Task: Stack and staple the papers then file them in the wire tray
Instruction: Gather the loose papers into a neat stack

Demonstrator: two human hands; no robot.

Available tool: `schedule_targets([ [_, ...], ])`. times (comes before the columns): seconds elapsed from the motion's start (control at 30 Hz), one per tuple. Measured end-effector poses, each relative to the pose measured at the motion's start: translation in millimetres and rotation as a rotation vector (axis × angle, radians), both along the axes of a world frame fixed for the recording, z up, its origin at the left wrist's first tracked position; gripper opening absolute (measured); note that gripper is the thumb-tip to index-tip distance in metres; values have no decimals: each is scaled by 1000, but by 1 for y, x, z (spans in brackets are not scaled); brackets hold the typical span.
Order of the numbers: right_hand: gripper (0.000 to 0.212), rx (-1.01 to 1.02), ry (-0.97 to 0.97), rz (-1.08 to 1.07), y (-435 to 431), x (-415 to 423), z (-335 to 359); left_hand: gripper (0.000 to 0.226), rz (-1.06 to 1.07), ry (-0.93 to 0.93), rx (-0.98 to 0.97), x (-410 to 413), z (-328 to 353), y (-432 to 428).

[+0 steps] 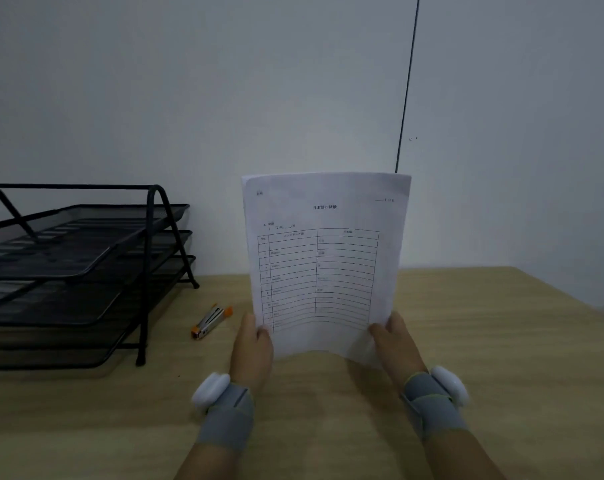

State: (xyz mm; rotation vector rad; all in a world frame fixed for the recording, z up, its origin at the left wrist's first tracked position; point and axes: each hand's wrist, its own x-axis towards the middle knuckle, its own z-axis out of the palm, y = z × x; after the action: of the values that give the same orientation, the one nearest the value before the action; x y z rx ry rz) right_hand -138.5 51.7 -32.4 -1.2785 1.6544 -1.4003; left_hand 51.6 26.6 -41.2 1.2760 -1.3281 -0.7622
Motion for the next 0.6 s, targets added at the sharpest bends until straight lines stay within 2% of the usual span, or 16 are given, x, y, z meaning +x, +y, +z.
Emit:
schedule_targets([
  [0.17,28,39,0,0,-3,9,-23,30,-1,-44,94,8,-19,-10],
  [0.33,28,-20,46,-56,-13,9,-24,19,20,-39,118,15,-20,-23],
  [0.5,31,35,89,-65,-23,9,-28,26,73,-137,155,22,-20,-34],
  [0.6,30,93,116,-72,-29,6,-30,22,155,-246,207,33,-21,-44],
])
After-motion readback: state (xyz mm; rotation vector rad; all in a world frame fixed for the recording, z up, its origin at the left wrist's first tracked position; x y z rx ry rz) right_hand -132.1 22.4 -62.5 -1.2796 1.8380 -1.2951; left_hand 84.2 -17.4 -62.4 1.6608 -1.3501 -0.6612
